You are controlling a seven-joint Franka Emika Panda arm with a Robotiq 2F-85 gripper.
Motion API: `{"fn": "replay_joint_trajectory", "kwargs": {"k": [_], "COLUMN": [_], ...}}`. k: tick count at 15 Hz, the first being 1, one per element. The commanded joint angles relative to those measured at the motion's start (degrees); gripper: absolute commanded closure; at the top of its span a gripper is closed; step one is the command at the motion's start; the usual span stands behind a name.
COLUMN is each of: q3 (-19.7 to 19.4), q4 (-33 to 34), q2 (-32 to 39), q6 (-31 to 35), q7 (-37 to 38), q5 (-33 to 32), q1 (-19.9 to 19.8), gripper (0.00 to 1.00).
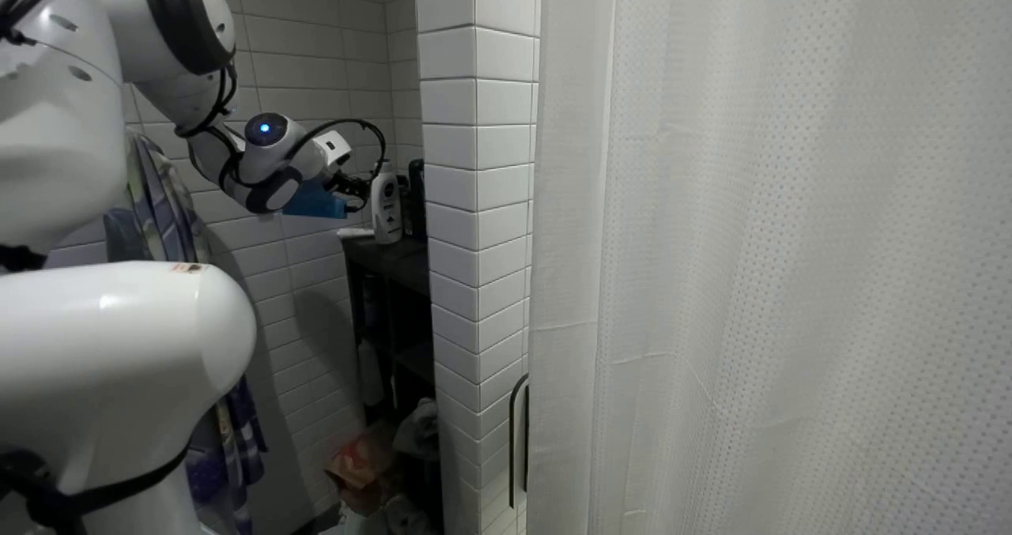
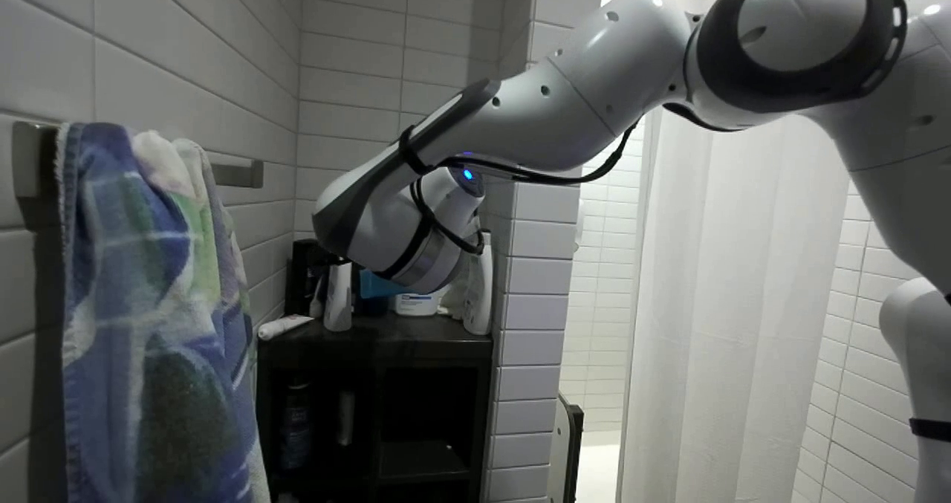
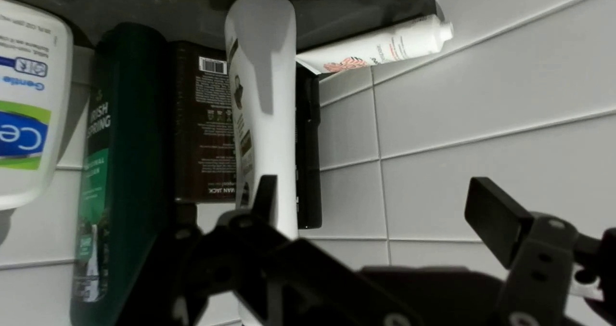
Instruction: Move the white Nivea bottle on the left to the right
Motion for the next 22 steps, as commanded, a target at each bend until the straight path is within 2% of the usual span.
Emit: {"fn": "replay_joint_trajectory", "kwargs": {"k": [1, 6, 7, 8, 9, 10, 12, 22], "q3": [2.33, 8.30, 7.63, 14.45, 8.16, 10.84, 13.14, 13.80], "q4": [5.91, 8.30, 5.93, 4.94, 6.24, 5.92, 5.75, 5.63], "q2": [4.37, 6.72, 6.18, 5.36, 6.12, 6.21, 6.23, 6.14], "q6": [0.37, 0.35, 0.07, 0.41, -0.01, 0.02, 0.03, -0.24], "q7": [3.62, 7.44, 14.50, 9.48, 10.32, 10.20, 9.98, 9.87], "q5": [-4.34, -10.76, -18.05, -16.18, -14.39, -15.13, -15.41, -15.74], "q1": [-3.65, -9.75, -10.10, -14.64, -9.76, -11.77, -13.50, -13.85], "gripper": [0.00, 0.00, 0.00, 0.00, 0.00, 0.00, 0.00, 0.00]}}
